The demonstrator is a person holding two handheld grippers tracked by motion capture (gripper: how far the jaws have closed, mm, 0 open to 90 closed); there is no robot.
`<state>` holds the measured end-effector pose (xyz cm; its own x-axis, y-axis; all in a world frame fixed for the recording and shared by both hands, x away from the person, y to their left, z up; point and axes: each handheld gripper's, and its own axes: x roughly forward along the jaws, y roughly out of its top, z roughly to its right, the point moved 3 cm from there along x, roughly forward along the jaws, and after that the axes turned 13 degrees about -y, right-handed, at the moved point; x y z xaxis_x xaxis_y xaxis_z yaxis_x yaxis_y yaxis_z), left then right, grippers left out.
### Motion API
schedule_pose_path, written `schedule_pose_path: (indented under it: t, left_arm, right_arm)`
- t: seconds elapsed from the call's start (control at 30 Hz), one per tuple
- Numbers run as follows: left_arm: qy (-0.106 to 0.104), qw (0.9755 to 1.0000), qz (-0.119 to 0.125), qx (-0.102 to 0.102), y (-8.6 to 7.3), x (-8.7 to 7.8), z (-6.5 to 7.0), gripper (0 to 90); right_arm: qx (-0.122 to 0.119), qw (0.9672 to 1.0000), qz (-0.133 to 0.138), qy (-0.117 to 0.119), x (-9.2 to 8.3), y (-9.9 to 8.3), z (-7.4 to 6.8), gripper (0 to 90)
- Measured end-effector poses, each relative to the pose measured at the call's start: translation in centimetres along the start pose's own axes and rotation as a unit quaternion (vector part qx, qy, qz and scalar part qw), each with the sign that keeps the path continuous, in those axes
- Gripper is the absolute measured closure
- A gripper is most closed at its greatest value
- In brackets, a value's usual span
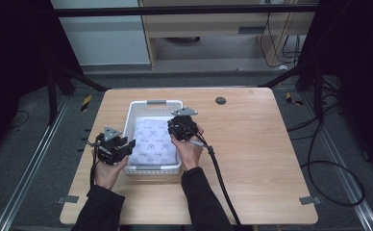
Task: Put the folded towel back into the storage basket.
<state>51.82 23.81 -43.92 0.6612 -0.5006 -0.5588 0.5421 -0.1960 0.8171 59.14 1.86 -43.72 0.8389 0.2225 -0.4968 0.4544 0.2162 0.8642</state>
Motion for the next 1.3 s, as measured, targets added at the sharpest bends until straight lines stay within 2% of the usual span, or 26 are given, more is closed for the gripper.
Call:
schedule_pose_path:
  t: [0.1,0.17,0.23,0.3,0.53,0.77,0.97,1.07,1.17,1.3]
  left_arm:
    - [-0.003,1.0,0.007,0.004,0.1,-0.3,0.3,60.5]
    - [-0.004,0.9999,0.011,0.005,0.2,-0.4,0.4,58.4]
    - [-0.007,0.9998,0.016,0.006,0.2,-0.6,0.4,55.6]
    - [-0.012,0.9997,0.021,0.008,0.2,-0.7,0.5,52.8]
    - [-0.014,0.9991,0.036,0.014,0.2,-1.5,0.9,43.1]
    - [-0.019,0.9985,0.043,0.028,-0.4,-2.2,1.5,36.3]
    - [-0.02,0.9982,0.036,0.044,-1.0,-2.8,2.0,30.8]
    - [-0.023,0.9982,0.041,0.039,-1.3,-3.2,2.0,29.1]
    - [-0.024,0.9981,0.046,0.033,-1.6,-3.6,1.9,28.5]
    - [-0.023,0.9982,0.044,0.034,-2.1,-4.1,2.2,28.1]
  right_arm:
    - [0.007,0.9999,0.011,0.005,-0.8,0.0,0.6,54.7]
    - [0.012,0.9996,0.015,0.021,-1.3,-0.1,1.2,47.0]
    - [0.008,0.9994,0.025,0.023,-1.9,-0.3,1.7,41.1]
    - [0.015,0.999,0.033,0.027,-2.5,-0.5,2.2,34.3]
    - [0.033,0.9969,0.055,0.045,-5.1,-1.6,4.2,22.0]
    - [0.044,0.9959,0.065,0.045,-7.4,-3.3,6.6,17.7]
    - [0.05,0.9957,0.072,0.03,-8.9,-5.2,9.1,15.4]
    - [0.053,0.9958,0.072,0.022,-9.6,-6.5,10.2,15.1]
    - [0.045,0.9966,0.068,0.013,-10.1,-7.7,10.9,14.5]
    - [0.047,0.9971,0.06,0.004,-10.7,-9.5,12.2,14.2]
